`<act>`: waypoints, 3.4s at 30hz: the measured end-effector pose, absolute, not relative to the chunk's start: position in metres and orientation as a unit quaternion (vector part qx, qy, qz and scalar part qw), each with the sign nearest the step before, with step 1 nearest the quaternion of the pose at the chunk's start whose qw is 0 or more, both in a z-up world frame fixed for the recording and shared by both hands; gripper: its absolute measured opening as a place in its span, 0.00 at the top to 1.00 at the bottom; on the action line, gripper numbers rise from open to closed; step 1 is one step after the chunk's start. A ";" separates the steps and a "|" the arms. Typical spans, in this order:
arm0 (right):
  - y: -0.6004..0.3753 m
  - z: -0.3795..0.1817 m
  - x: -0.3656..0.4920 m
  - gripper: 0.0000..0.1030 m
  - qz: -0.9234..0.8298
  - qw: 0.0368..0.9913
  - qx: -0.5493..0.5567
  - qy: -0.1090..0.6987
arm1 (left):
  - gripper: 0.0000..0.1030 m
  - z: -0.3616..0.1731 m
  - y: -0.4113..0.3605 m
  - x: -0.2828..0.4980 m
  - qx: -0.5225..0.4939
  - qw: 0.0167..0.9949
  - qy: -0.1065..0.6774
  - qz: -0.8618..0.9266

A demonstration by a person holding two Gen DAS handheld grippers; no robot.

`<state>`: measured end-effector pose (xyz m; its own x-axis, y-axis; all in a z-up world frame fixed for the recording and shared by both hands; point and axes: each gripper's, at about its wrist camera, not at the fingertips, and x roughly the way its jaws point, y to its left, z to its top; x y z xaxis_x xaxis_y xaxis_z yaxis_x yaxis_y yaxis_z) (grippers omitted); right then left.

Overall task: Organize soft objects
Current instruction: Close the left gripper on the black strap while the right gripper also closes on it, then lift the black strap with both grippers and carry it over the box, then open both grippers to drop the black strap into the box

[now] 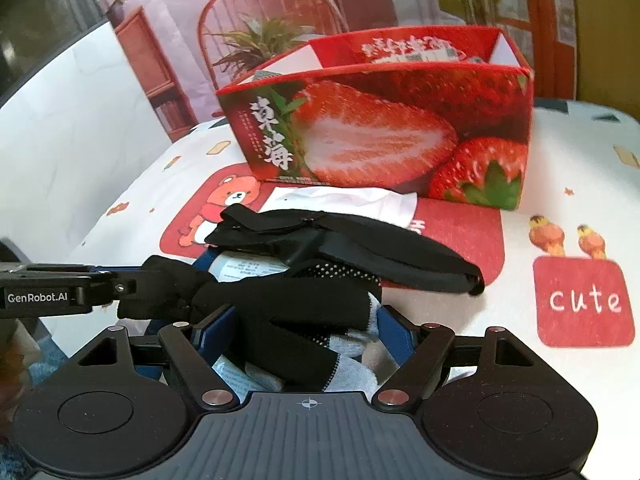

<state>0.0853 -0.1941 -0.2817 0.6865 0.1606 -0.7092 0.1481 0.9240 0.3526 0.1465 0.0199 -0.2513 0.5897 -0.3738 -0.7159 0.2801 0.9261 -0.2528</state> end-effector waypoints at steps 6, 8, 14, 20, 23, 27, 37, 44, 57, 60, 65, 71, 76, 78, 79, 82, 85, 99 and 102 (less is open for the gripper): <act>-0.198 -0.286 0.084 0.27 0.001 0.893 0.214 0.396 | 0.84 -0.252 0.021 0.147 -0.055 0.890 0.413 -0.184; -0.198 -0.287 0.084 0.26 0.000 0.891 0.220 0.397 | 0.84 -0.252 0.021 0.147 -0.054 0.891 0.412 -0.185; -0.204 -0.291 0.082 0.26 -0.001 0.883 0.250 0.397 | 0.85 -0.248 0.020 0.144 -0.049 0.895 0.402 -0.190; -0.198 -0.277 0.080 0.55 0.008 0.898 0.228 0.377 | 0.86 -0.242 0.018 0.141 -0.039 0.901 0.386 -0.196; -0.195 -0.271 0.081 0.65 0.020 0.902 0.222 0.370 | 0.86 -0.240 0.018 0.139 -0.035 0.902 0.379 -0.202; -0.196 -0.271 0.081 0.75 0.022 0.901 0.224 0.371 | 0.87 -0.242 0.017 0.139 -0.031 0.901 0.382 -0.204; -0.200 -0.273 0.076 0.86 0.011 0.901 0.238 0.362 | 0.87 -0.247 0.020 0.142 -0.043 0.896 0.395 -0.200; -0.205 -0.256 0.074 0.88 0.029 0.913 0.244 0.327 | 0.87 -0.228 0.028 0.143 -0.063 0.902 0.371 -0.210; -0.226 -0.187 0.101 0.88 0.053 0.941 0.221 0.252 | 0.87 -0.161 0.016 0.175 -0.038 0.930 0.286 -0.228; -0.236 -0.172 0.116 0.88 0.048 0.947 0.206 0.240 | 0.87 -0.151 0.009 0.194 -0.027 0.934 0.275 -0.228; -0.255 -0.154 0.155 0.88 0.038 0.954 0.185 0.233 | 0.87 -0.137 -0.007 0.241 -0.027 0.936 0.272 -0.220; -0.275 -0.156 0.203 0.88 0.005 0.954 0.172 0.245 | 0.87 -0.134 -0.037 0.304 -0.017 0.935 0.287 -0.207; -0.295 -0.172 0.237 0.88 -0.027 0.949 0.171 0.262 | 0.86 -0.153 -0.055 0.346 -0.014 0.926 0.322 -0.194; -0.303 -0.182 0.248 0.88 -0.039 0.945 0.174 0.273 | 0.86 -0.161 -0.060 0.355 -0.007 0.923 0.330 -0.196; -0.306 -0.188 0.253 0.88 -0.045 0.943 0.176 0.279 | 0.86 -0.166 -0.062 0.358 -0.001 0.923 0.333 -0.194; -0.312 -0.204 0.263 0.88 -0.059 0.936 0.181 0.295 | 0.76 -0.179 -0.068 0.368 0.013 0.917 0.349 -0.195; -0.318 -0.219 0.273 0.88 -0.084 0.927 0.188 0.314 | 0.35 -0.184 -0.066 0.368 0.026 0.920 0.342 -0.190; -0.299 -0.245 0.298 0.83 -0.117 0.900 0.149 0.393 | 0.35 -0.175 -0.043 0.352 0.023 0.925 0.337 -0.175; -0.296 -0.236 0.290 0.69 -0.125 0.907 0.134 0.378 | 0.35 -0.173 -0.036 0.346 0.019 0.926 0.335 -0.172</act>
<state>0.2898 -0.2956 -0.2361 0.6831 -0.1256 -0.7195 0.3285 0.9327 0.1490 0.3458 -0.0365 -0.1726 0.7162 -0.3054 -0.6275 0.3309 0.9403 -0.0800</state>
